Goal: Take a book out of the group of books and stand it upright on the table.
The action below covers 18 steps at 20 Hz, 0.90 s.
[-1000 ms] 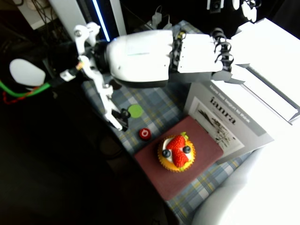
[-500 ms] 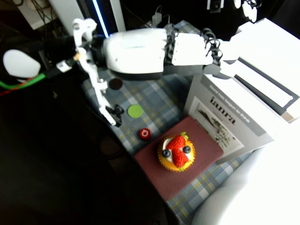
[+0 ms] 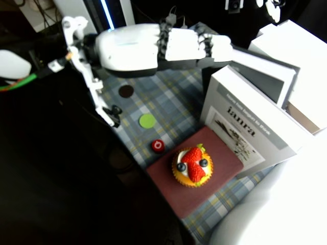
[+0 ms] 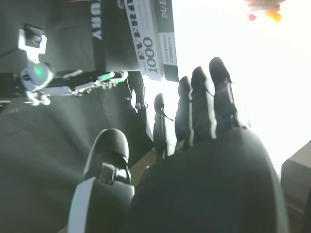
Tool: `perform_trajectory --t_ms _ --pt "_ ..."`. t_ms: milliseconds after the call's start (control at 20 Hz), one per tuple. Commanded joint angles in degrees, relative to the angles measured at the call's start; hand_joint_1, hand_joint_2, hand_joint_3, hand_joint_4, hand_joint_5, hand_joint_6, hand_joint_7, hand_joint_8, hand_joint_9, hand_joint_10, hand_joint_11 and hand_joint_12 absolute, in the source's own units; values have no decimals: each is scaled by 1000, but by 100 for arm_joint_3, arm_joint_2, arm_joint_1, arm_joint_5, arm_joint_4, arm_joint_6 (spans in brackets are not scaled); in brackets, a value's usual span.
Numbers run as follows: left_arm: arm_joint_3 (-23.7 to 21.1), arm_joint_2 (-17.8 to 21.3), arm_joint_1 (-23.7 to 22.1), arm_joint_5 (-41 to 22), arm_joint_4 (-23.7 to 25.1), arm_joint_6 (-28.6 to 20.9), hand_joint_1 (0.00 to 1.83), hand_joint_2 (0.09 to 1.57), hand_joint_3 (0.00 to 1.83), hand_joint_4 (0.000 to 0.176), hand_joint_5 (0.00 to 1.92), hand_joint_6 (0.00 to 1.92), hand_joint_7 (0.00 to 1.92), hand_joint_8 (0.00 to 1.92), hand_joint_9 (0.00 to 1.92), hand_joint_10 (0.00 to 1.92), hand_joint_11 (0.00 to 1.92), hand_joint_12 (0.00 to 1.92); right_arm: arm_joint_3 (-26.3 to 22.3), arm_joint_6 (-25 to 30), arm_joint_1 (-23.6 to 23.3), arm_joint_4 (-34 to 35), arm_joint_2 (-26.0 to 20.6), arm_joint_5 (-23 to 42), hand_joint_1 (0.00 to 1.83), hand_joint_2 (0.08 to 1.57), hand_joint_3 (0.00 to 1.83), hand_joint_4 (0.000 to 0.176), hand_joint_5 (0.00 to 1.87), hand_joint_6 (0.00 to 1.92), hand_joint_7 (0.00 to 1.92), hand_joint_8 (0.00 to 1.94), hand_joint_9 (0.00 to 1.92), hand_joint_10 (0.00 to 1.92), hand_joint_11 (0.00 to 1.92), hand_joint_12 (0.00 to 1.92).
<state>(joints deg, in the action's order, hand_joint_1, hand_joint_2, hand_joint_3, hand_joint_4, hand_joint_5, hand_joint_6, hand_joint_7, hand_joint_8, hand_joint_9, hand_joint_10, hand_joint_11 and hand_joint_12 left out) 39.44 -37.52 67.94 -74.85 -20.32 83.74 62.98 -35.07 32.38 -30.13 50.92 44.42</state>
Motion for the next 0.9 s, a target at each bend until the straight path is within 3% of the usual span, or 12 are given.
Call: perform_trajectory --t_ms 0,200,350,450,600,650,700,750,800,850 --pt "2 39 -36 -757 35 -60 106 1344 0 167 309 5 224 5 177 4 8 377 -23 88 -1 195 -27 631 0 1218 20 176 309 6 79 12 0 0 0 0" --pt "1 32 -25 -784 21 -91 140 1343 0 176 311 1 229 1 182 2 27 385 -289 126 309 195 -152 1010 0 1242 9 176 355 11 112 4 8 0 0 0" --pt "-12 15 16 -806 -32 -116 89 1339 0 175 314 0 255 5 207 5 39 393 -576 238 827 190 -219 1628 210 1259 2 175 484 23 113 2 8 2 0 0" --pt "-20 15 47 -834 -53 -127 74 1339 0 176 302 0 250 2 199 1 20 386 -669 258 987 186 -270 1925 175 1290 12 176 439 7 59 1 1 0 0 0" --pt "-33 14 123 -918 -114 -159 63 1339 0 176 305 1 261 4 214 6 36 394 -809 298 1207 136 -424 2401 183 1329 4 176 462 3 140 6 101 15 24 16" --pt "-35 13 147 -960 -137 -166 62 1342 1 176 309 3 262 4 217 6 42 396 -838 344 1254 98 -471 2504 479 1269 0 127 561 7 271 9 234 23 94 84" --pt "-37 12 184 -1009 -153 -179 63 1342 1 176 311 3 265 5 217 6 41 395 -869 376 1301 76 -525 2620 681 1220 21 80 505 6 312 7 296 14 18 375" --pt "-43 16 254 -1095 -172 -206 100 1351 2 176 304 0 249 0 195 1 19 377 -938 376 1380 78 -637 2903 1009 1257 0 0 677 1099 555 5 447 9 39 1155" --pt "-49 21 286 -1142 -182 -230 100 1351 2 176 304 0 249 0 195 1 19 377 -962 357 1408 101 -687 3081 1009 1257 0 0 677 1099 555 5 447 9 39 1155" --pt "-49 23 324 -1197 -196 -285 119 1351 1 176 316 3 254 2 198 2 30 374 -984 252 1432 183 -734 3280 1039 1279 1 0 670 1370 561 2 456 12 7 1356"
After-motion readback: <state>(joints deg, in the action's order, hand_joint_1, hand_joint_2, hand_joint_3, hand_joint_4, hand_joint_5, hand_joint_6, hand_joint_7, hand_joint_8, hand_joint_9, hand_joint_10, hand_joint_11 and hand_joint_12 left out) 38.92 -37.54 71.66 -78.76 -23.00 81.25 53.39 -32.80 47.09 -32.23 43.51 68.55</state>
